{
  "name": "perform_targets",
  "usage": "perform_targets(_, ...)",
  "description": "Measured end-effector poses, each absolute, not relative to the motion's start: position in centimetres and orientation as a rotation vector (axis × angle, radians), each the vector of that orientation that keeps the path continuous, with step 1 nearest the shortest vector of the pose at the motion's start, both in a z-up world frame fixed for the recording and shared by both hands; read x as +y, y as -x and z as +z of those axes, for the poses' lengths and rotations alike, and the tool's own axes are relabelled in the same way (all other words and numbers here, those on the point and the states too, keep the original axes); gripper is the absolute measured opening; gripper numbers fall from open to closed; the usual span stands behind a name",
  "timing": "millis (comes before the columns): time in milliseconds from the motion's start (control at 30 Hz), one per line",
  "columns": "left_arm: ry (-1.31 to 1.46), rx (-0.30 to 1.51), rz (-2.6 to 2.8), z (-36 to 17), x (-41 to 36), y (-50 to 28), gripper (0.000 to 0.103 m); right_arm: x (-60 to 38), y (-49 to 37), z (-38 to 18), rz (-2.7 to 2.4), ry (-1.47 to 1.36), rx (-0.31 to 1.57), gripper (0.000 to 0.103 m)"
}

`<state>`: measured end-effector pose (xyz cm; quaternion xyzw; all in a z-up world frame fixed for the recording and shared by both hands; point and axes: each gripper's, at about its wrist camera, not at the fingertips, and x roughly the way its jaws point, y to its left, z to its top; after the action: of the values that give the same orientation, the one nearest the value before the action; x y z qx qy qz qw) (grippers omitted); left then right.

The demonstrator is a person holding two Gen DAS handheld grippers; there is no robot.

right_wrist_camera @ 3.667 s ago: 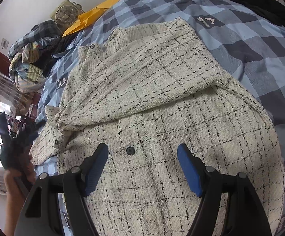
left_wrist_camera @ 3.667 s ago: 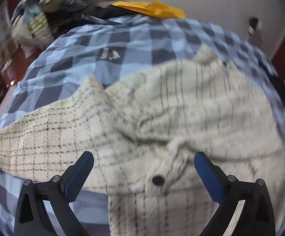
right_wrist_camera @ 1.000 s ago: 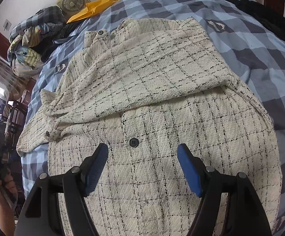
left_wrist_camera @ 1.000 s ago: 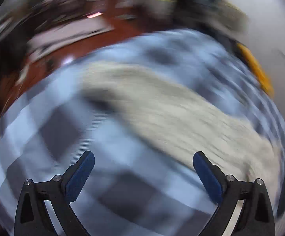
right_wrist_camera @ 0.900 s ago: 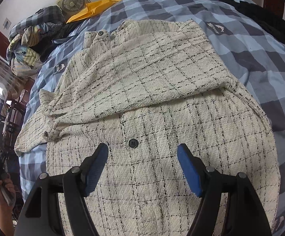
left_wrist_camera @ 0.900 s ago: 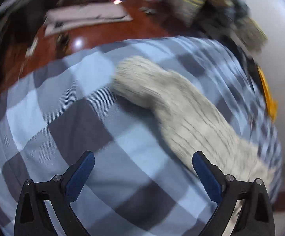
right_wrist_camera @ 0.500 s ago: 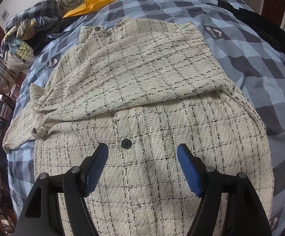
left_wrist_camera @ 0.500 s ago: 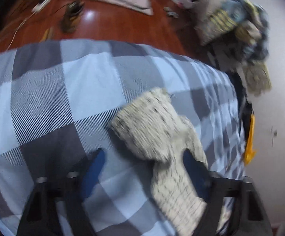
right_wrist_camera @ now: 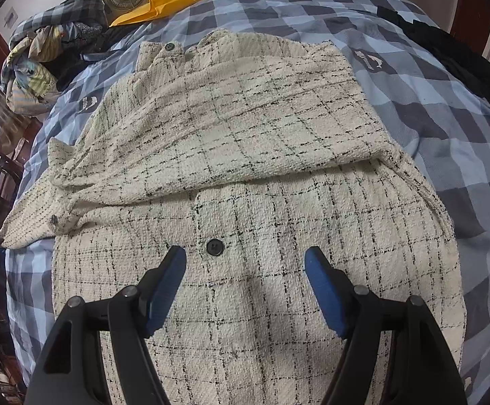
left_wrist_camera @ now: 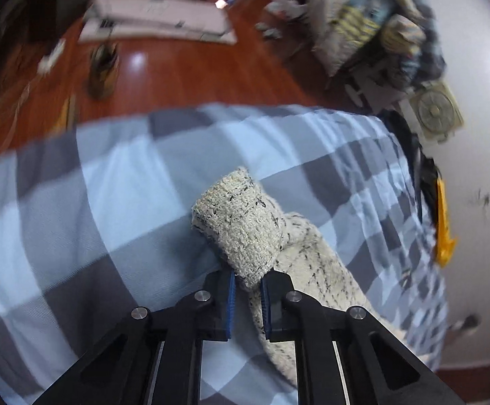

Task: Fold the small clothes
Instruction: 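Carry the held sleeve across the shirt front and open the left gripper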

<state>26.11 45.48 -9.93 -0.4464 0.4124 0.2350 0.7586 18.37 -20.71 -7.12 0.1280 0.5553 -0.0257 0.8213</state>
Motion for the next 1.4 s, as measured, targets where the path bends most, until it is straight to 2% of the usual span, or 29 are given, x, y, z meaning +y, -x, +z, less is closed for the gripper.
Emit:
perform_targets(300, 0.504, 0.794, 0.473, 2.8, 36.7, -29.2, 0.01, -21.6, -18.0, -5.4, -0.025, -0.343, 1.14, 0.069)
perform_targets(467, 0.131, 0.715, 0.34, 9.6, 24.7, -31.4, 0.01, -23.0, -17.7, -4.1, -0.01, -0.417, 1.112, 0.07)
perform_targets(633, -0.053, 0.676, 0.131, 12.2, 11.4, -32.5, 0.01, -25.0, -17.3, -3.2, -0.032, -0.466, 1.094, 0.07)
perform_targets(867, -0.225, 0.663, -0.06, 11.0, -7.2, -34.7, 0.009, -29.6, -15.2, -2.3, -0.072, -0.596, 1.058, 0.07)
perform_targets(1133, -0.27, 0.704, -0.254, 4.4, -25.9, -35.2, 0.009, -35.6, -14.1, -2.5, -0.121, -0.773, 1.01, 0.07)
perform_targets(1233, -0.299, 0.739, -0.282, 1.0, -29.9, -34.7, 0.009, -37.9, -13.7, -3.3, -0.168, -0.836, 0.997, 0.07)
perform_targets(1400, -0.361, 0.928, -0.29, -5.1, -32.7, -34.5, 0.01, -39.7, -13.8, -4.1, -0.202, -0.873, 0.998, 0.07)
